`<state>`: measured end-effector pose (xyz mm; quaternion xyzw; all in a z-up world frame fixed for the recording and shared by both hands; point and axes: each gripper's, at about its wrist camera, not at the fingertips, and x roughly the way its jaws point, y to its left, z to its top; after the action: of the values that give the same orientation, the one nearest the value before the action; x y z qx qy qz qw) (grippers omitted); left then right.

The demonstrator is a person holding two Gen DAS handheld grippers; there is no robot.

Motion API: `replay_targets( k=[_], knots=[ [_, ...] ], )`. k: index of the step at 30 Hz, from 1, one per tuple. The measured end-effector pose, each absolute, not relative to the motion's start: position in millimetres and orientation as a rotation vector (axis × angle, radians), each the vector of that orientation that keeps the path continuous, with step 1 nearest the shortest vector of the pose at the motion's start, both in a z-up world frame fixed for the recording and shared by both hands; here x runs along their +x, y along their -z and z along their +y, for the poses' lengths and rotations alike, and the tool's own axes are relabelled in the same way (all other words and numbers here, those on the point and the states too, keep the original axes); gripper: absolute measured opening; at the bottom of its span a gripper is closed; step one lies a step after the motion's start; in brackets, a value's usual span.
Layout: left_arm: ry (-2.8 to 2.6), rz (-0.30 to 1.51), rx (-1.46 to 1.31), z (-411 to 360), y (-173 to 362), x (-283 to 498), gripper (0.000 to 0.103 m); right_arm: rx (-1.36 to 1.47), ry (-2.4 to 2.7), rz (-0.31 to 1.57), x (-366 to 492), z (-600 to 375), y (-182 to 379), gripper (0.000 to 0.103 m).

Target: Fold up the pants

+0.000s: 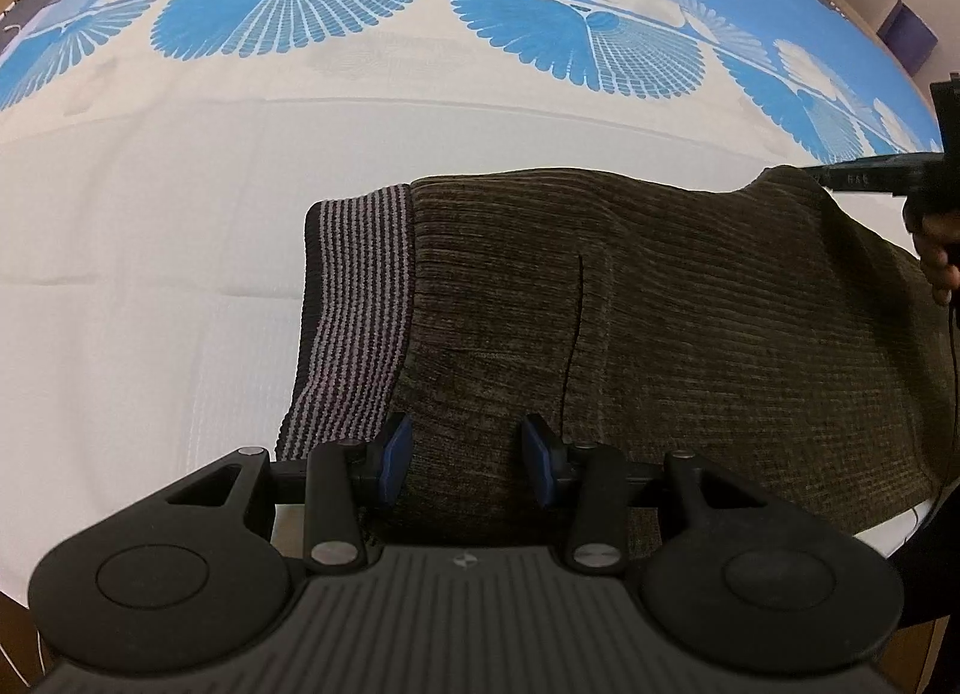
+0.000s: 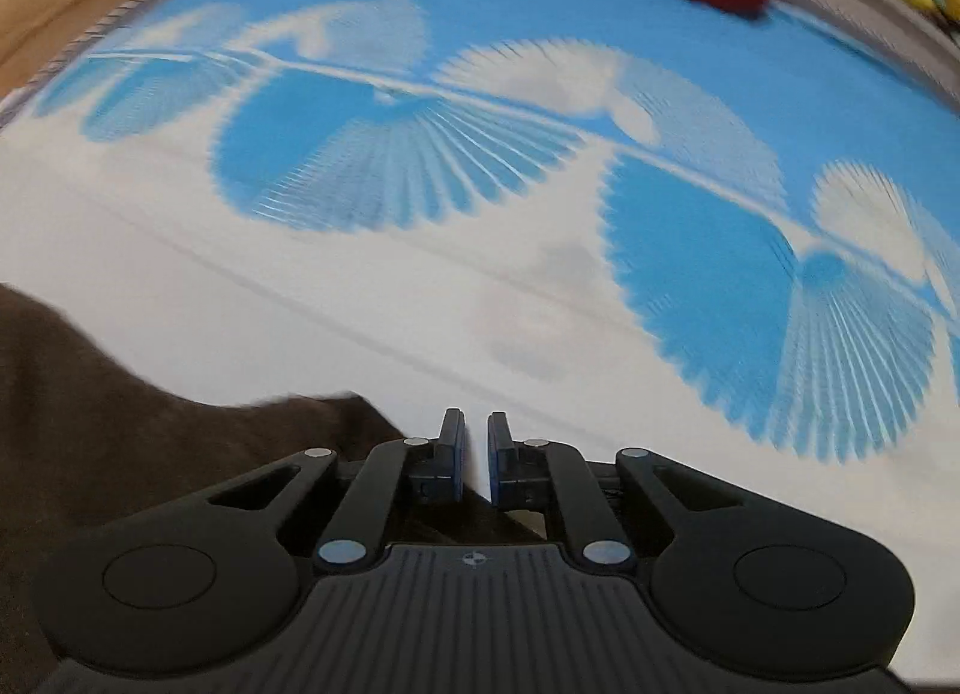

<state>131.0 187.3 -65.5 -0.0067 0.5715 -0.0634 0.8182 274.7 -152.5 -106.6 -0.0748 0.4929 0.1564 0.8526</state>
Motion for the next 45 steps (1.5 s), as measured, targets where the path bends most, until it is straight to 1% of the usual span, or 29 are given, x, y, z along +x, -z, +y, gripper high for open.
replay_targets(
  k=[1,3,5,7,8,9,12,15,16,17,19,22,25,26,27,29,31,34,39,41,45],
  knots=[
    [0.137,1.217,-0.018,188,65,131,0.045,-0.155,-0.311,1.032,275,-156,104,0.009],
    [0.138,1.216,-0.029,190,65,131,0.045,-0.141,-0.301,0.961,271,-160,88,0.009],
    [0.137,1.216,-0.034,191,64,131,0.045,-0.059,-0.357,0.887,263,-167,66,0.009],
    [0.135,1.215,-0.027,189,64,130,0.045,0.009,-0.464,0.873,254,-171,53,0.014],
    [0.135,1.215,-0.019,189,64,130,0.045,0.032,-0.522,0.897,250,-172,52,0.023],
    [0.135,1.214,-0.013,188,64,130,0.045,0.044,-0.569,0.929,246,-172,54,0.029],
    [0.132,1.213,-0.002,186,64,129,0.045,-0.038,-0.663,1.039,231,-164,70,0.029],
    [0.124,1.212,0.003,184,64,129,0.045,-0.184,-0.595,1.109,221,-163,91,0.029],
    [0.121,1.212,0.004,183,64,129,0.045,-0.224,-0.541,1.129,221,-169,98,0.027],
    [0.117,1.212,0.008,183,64,129,0.045,-0.214,-0.526,1.135,222,-175,99,0.024],
    [0.111,1.212,0.017,180,64,128,0.047,-0.155,-0.491,1.133,223,-191,93,0.024],
    [0.099,1.213,0.028,177,64,129,0.048,-0.148,-0.409,1.111,218,-213,83,0.024],
    [0.082,1.212,0.034,174,64,129,0.048,-0.175,-0.290,1.170,210,-246,86,0.025],
    [0.076,1.211,0.036,173,63,129,0.048,-0.204,-0.239,1.191,203,-258,88,0.035],
    [0.071,1.209,0.038,173,63,129,0.048,-0.242,-0.187,1.206,198,-270,90,0.042],
    [0.059,1.202,0.041,170,61,129,0.048,-0.296,-0.085,1.223,185,-298,91,0.042],
    [0.045,1.189,0.046,167,58,127,0.048,-0.282,0.007,1.217,172,-326,86,0.042],
    [0.012,1.147,0.062,161,50,126,0.048,-0.178,0.161,1.122,148,-381,62,0.042],
    [-0.027,1.034,0.048,148,30,125,0.050,0.114,0.319,0.836,87,-464,6,0.045],
    [-0.025,1.007,0.019,143,25,127,0.051,0.192,0.366,0.757,57,-492,-6,0.045],
    [-0.007,0.994,-0.028,130,21,130,0.053,0.309,0.440,0.697,6,-542,-6,0.048]
  ],
)
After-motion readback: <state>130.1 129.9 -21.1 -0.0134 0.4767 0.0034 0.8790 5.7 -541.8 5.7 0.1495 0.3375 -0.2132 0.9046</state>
